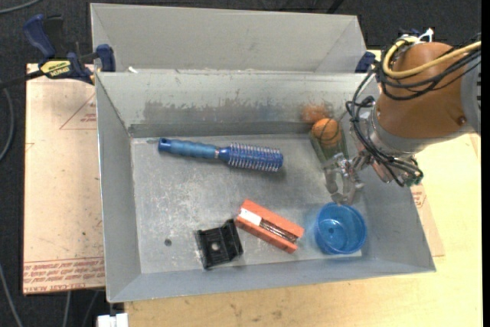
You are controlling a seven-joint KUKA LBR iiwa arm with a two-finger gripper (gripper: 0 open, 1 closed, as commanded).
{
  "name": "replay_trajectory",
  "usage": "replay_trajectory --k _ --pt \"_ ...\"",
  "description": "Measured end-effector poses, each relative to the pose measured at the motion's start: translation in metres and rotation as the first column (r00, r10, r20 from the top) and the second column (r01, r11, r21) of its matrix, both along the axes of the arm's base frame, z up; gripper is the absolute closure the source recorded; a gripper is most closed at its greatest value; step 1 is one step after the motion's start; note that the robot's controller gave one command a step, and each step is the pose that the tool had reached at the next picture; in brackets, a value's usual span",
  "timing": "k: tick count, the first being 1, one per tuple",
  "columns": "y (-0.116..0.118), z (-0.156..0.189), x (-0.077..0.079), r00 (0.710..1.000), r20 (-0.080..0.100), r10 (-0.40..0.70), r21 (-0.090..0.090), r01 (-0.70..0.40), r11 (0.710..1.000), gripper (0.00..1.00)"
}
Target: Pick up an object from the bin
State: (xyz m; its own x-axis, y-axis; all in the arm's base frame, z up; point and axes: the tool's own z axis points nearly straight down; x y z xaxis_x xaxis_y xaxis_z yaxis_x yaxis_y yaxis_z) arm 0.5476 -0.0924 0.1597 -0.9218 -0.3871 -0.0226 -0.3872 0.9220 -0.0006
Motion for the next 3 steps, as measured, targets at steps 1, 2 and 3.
replay_trajectory --k 1,2,3 --pt "0.000 0.000 0.000 1.000 0.000 0.000 0.000 0.000 1.000 0.00" --pt "0.000 0.000 0.000 1.000 0.000 0.000 0.000 0.000 1.000 0.00" --pt "-0.006 0.012 -0.003 0.995 -0.003 0.104 0.001 -0.104 0.995 0.00"
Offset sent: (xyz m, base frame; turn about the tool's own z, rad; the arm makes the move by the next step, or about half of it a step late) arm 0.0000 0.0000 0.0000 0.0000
